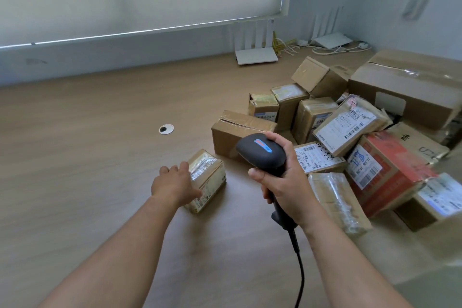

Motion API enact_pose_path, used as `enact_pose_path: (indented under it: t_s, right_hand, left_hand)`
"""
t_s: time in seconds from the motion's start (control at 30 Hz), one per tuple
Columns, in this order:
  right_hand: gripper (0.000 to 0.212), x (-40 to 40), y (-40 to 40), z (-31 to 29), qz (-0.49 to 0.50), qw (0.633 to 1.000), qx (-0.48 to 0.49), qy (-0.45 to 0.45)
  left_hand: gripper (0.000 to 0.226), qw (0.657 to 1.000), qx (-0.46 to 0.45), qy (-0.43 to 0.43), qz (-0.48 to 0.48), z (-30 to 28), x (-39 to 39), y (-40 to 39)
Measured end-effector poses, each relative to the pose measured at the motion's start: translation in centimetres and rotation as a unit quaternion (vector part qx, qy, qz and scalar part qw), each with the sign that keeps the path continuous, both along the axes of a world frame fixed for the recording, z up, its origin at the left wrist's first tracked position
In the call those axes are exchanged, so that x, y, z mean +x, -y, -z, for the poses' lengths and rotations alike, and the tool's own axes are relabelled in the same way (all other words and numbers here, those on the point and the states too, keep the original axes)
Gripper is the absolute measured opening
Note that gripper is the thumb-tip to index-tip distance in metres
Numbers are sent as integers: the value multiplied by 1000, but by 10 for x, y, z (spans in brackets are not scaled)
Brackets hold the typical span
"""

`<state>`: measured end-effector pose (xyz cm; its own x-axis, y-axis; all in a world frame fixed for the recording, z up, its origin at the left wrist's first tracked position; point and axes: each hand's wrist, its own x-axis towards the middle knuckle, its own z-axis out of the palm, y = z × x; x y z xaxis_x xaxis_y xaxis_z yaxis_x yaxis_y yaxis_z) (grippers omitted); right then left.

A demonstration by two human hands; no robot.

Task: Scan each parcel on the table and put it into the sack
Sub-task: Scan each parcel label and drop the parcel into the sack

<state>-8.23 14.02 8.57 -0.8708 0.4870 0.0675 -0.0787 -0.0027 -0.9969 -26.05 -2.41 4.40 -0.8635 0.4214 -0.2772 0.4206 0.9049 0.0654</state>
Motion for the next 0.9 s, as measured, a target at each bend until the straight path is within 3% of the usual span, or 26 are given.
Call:
enact_pose_path:
  t_s: [0.2,0.33,0.5,0.77,0.9]
  right_hand:
    - [70,4,-5,-1,-7,1000,3,1]
    - [70,5,-5,-1,-21,1000,6,0]
    - [70,9,-5,-4,-47,999,-3,-5]
    - [69,16,-2,-6,-85,996,-16,-25]
    - [69,21,2,-11,-83,996,-27,-36]
  left_hand:
    - [81,998,-30,57,13,-4,-4,4]
    - [90,993,50,99,-32,-1,-1,13]
    - [90,918,323,191,-126,-4,0,24]
    - [78,853,461,211,-121,-41,1,25]
    - [93,795,552,200,-156,-46,13,17]
